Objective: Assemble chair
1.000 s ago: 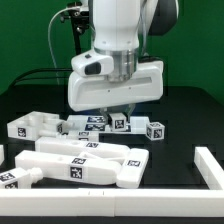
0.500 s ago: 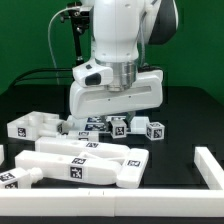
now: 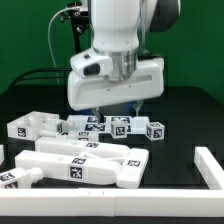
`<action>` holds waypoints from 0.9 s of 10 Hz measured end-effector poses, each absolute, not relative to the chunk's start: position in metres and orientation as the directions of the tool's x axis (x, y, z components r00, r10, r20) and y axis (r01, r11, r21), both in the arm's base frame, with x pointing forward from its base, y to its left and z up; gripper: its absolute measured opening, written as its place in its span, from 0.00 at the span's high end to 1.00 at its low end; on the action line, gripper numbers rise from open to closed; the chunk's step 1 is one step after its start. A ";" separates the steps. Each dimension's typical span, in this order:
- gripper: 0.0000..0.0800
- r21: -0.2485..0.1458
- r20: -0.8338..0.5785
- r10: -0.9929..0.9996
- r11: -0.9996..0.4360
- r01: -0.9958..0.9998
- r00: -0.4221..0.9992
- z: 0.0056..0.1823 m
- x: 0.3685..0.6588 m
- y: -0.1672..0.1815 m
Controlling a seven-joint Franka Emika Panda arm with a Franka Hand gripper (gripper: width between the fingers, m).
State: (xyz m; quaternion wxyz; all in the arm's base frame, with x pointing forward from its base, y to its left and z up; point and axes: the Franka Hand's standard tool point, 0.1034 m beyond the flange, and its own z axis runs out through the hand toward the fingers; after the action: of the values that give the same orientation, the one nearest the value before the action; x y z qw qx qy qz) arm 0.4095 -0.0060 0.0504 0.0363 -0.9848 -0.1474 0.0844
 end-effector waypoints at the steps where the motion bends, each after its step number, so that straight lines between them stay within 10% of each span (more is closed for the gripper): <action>1: 0.19 -0.114 -0.160 0.347 -0.936 0.332 0.924 0.059 0.421 -0.012; 9: 0.19 -0.105 -0.081 0.601 -0.798 0.593 0.795 0.065 0.480 -0.028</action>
Offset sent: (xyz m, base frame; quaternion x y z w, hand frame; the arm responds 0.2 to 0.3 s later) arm 0.0000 0.0000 0.0000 0.0000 0.0000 0.0000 1.0000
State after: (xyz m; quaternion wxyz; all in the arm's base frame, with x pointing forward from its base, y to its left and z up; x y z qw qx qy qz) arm 0.4799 -0.0279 0.0647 0.0370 -0.9466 -0.3156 0.0554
